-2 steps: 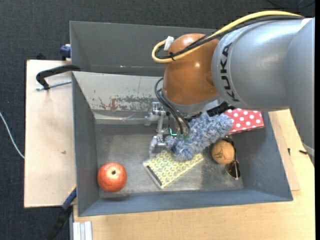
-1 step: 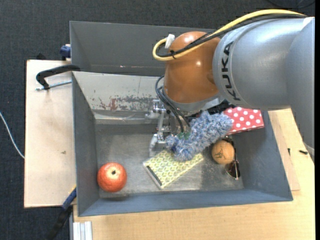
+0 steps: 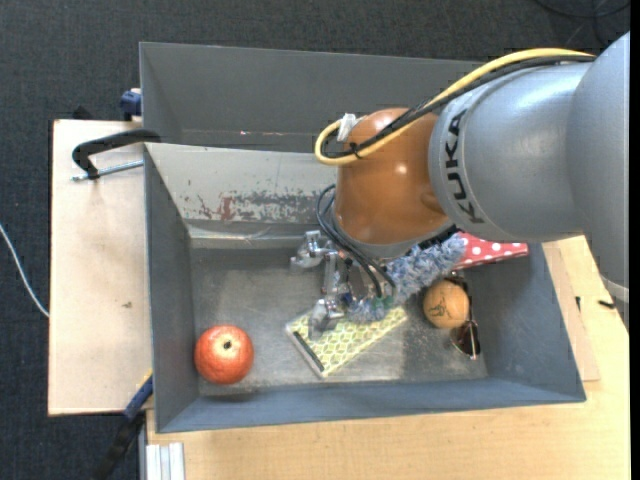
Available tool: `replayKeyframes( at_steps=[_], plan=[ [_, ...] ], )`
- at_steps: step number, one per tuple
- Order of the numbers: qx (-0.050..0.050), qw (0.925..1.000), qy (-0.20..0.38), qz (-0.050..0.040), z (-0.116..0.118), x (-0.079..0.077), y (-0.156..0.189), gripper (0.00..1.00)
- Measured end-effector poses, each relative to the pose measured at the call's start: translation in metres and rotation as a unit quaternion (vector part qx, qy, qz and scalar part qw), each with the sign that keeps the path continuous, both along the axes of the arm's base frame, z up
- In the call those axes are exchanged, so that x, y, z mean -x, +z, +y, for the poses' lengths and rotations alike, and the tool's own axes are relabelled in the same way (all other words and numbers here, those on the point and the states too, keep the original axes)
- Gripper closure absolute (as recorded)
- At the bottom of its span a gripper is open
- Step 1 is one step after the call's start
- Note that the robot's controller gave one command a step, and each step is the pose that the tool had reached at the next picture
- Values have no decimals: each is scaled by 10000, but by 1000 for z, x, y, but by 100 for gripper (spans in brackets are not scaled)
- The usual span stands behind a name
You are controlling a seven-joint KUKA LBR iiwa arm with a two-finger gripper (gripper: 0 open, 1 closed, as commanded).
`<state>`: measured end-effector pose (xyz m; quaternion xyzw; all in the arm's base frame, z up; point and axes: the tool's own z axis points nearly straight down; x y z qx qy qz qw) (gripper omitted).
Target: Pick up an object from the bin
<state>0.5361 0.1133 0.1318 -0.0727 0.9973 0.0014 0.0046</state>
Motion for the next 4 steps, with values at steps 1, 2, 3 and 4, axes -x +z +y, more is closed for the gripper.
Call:
replayKeyframes(
  at_steps=[1,2,3,4],
  plan=[
    [14,9999,-86,61,-22,35,-8,0],
    [17,9917,1285,35,-46,39,2,0],
    [13,9999,113,42,-58,42,-39,0],
    [23,9913,1313,-11,-52,39,-54,100]
  ],
)
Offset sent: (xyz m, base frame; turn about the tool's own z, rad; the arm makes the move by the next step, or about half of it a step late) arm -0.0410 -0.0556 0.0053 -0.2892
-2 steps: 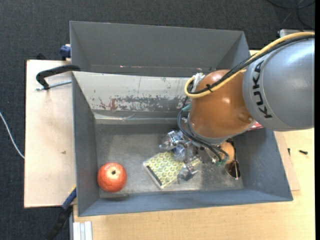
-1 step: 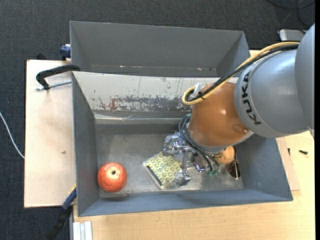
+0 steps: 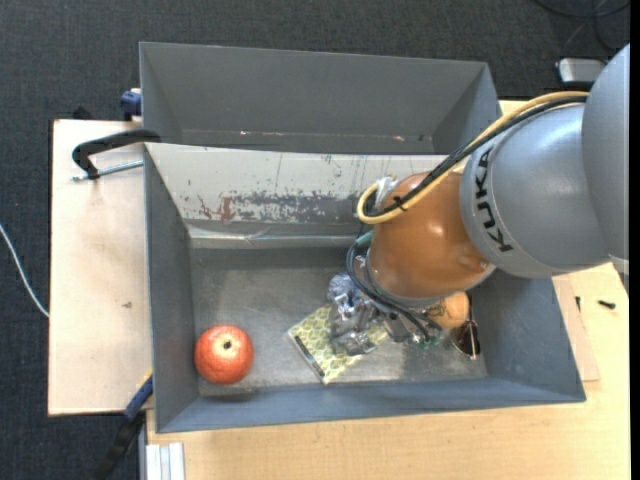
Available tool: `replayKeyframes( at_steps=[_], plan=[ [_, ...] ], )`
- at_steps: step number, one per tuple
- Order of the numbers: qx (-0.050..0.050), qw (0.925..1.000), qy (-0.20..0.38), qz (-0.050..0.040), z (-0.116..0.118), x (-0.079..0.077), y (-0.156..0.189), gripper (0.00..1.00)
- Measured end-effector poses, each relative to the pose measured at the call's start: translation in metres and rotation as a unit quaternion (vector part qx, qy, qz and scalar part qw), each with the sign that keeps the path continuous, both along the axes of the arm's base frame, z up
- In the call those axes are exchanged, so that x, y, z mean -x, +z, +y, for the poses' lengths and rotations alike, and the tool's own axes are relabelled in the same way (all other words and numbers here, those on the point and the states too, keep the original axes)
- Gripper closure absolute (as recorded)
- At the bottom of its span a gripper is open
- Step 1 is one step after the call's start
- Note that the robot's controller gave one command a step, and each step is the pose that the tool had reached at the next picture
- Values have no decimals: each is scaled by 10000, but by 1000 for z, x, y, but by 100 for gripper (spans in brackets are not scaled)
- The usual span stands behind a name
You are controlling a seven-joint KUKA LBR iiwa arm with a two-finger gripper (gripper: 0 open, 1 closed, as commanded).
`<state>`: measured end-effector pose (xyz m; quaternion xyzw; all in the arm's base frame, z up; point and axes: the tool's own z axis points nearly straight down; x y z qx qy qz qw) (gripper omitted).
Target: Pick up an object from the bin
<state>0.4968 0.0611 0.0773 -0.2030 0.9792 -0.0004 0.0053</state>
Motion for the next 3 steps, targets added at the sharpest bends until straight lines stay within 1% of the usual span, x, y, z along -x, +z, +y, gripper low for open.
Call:
replayKeyframes(
  at_steps=[2,3],
  plan=[
    [2,10000,-3,10,0,0,1,100],
    [3,10000,-2,42,0,2,7,100]
  ],
)
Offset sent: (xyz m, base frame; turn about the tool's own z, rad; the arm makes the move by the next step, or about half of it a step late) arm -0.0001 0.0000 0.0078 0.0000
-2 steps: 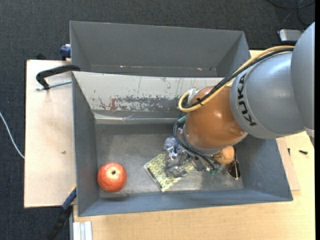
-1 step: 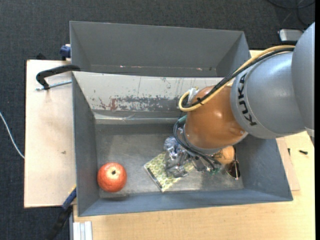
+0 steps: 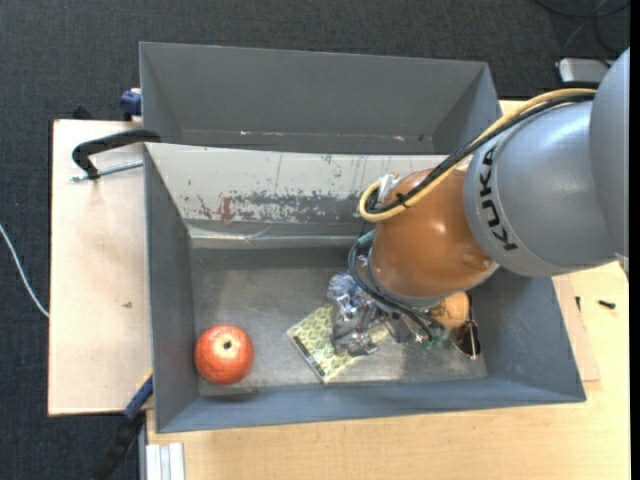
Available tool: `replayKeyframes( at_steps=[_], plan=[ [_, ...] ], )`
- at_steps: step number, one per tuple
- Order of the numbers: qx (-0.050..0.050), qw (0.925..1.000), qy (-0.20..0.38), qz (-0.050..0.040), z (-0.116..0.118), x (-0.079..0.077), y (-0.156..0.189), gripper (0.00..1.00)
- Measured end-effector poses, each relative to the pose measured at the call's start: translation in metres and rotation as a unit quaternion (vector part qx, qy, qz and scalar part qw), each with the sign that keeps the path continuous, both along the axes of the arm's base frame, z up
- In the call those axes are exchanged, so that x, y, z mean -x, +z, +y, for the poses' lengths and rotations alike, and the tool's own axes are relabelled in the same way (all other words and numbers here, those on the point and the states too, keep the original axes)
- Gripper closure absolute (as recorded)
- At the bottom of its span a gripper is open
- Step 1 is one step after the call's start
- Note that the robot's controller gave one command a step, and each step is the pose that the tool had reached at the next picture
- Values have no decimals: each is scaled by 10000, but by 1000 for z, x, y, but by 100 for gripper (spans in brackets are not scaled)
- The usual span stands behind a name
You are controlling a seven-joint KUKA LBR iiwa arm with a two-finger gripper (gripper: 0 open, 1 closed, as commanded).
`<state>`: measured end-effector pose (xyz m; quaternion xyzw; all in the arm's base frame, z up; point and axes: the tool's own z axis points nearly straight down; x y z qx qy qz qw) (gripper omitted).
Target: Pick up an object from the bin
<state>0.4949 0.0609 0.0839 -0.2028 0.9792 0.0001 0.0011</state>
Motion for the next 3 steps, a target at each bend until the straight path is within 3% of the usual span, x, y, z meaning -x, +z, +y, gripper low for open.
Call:
replayKeyframes(
  at_steps=[3],
  plan=[
    [-11,10000,0,-36,1,-2,37,100]
  ],
)
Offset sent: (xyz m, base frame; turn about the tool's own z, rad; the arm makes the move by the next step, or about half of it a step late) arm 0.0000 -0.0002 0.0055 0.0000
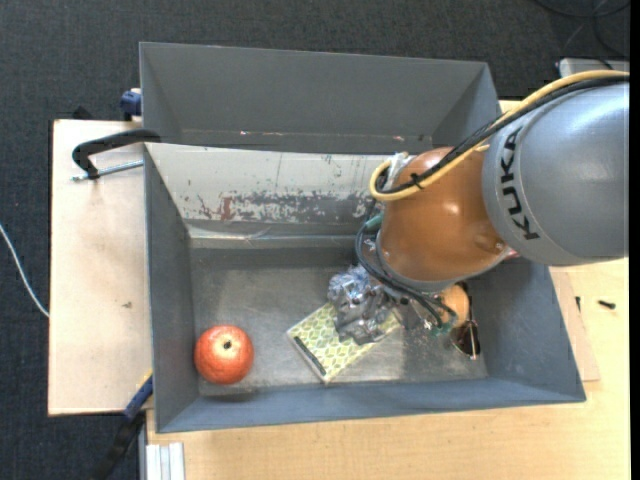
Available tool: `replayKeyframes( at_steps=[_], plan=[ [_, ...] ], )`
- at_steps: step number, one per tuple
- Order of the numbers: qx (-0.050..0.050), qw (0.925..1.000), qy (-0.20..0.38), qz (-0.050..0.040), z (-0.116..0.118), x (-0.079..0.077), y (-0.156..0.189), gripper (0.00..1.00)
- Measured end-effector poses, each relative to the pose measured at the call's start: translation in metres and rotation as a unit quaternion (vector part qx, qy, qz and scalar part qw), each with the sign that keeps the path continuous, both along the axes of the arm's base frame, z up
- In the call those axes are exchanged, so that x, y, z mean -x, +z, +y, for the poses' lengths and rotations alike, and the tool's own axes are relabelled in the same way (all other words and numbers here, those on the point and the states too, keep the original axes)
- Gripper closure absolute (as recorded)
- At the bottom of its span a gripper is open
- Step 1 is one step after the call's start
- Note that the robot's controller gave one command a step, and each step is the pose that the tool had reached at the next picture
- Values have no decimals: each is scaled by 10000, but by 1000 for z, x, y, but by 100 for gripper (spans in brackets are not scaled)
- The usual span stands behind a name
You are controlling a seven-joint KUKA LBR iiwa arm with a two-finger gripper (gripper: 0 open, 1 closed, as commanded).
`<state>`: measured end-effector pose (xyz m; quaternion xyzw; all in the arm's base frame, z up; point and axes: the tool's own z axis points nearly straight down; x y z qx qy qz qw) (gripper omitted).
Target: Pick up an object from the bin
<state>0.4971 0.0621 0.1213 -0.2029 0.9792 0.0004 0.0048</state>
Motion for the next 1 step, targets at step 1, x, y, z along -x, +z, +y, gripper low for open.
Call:
replayKeyframes(
  at_steps=[1],
  plan=[
    [0,10000,-3,6,0,0,3,100]
  ],
)
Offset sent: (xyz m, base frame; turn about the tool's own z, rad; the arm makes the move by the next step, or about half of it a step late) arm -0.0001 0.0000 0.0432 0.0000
